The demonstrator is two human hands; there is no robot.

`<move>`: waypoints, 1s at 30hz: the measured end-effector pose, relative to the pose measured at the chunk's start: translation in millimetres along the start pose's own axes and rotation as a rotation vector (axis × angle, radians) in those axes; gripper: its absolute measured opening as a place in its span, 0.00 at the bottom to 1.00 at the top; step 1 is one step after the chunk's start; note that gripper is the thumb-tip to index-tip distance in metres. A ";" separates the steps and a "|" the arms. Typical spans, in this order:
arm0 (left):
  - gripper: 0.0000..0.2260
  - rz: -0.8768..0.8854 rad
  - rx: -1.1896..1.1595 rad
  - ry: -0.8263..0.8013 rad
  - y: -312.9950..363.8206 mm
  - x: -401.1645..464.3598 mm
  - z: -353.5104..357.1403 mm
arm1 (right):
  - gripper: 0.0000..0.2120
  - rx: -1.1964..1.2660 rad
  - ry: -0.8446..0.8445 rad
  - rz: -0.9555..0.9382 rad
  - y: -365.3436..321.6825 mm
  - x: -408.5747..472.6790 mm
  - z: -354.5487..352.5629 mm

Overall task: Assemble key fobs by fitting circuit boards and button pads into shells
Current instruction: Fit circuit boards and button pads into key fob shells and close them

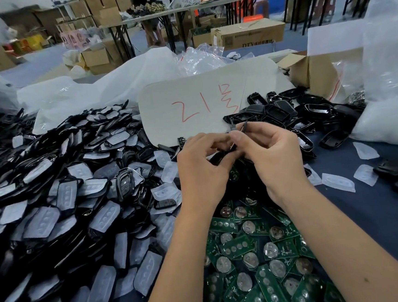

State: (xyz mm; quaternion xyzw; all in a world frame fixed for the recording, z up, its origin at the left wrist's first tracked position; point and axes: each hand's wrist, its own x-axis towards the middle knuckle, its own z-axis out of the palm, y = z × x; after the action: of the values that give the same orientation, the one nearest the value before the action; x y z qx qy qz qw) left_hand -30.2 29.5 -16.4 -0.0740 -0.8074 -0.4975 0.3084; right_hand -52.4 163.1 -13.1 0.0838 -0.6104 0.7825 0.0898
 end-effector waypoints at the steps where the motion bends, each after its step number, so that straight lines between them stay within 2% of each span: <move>1: 0.13 -0.003 0.057 -0.005 -1.5 -0.2 -1.1 | 0.08 0.022 0.015 0.016 -1.3 1.1 -1.3; 4: 0.17 -0.056 0.291 -0.065 -10.0 -0.6 -8.3 | 0.13 0.160 0.033 0.078 -6.8 3.7 -7.3; 6: 0.20 -0.119 0.401 -0.165 -14.7 -1.2 -12.8 | 0.17 0.220 0.049 0.106 -10.2 6.5 -13.2; 8: 0.22 -0.173 0.473 -0.272 -16.5 -1.7 -14.5 | 0.15 0.239 0.059 0.122 -12.3 9.4 -18.7; 10: 0.21 -0.217 0.462 -0.319 -16.0 -1.2 -14.5 | 0.08 0.248 0.048 0.130 -13.7 11.1 -22.4; 12: 0.18 -0.240 0.392 -0.310 -14.9 0.3 -14.7 | 0.07 0.259 0.026 0.145 -15.7 11.4 -24.4; 19: 0.09 -0.287 0.049 -0.118 -10.4 1.8 -16.9 | 0.16 0.279 -0.118 0.206 -19.5 12.3 -32.0; 23: 0.07 -0.428 -0.329 -0.079 -3.3 3.3 -18.2 | 0.17 0.259 -0.183 0.247 -16.5 12.4 -31.5; 26: 0.06 -0.544 -0.463 -0.063 -1.6 4.3 -16.4 | 0.17 0.243 -0.228 0.264 -13.5 11.3 -29.9; 30: 0.15 -0.610 -0.586 -0.051 -2.3 6.1 -15.4 | 0.18 0.240 -0.253 0.277 -12.4 10.4 -28.7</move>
State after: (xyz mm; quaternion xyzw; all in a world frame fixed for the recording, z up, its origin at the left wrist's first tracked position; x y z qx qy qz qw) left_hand -29.5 14.2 -9.8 0.0715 -0.6240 -0.7726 0.0928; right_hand -60.1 194.3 -5.8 0.1069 -0.5248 0.8377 -0.1067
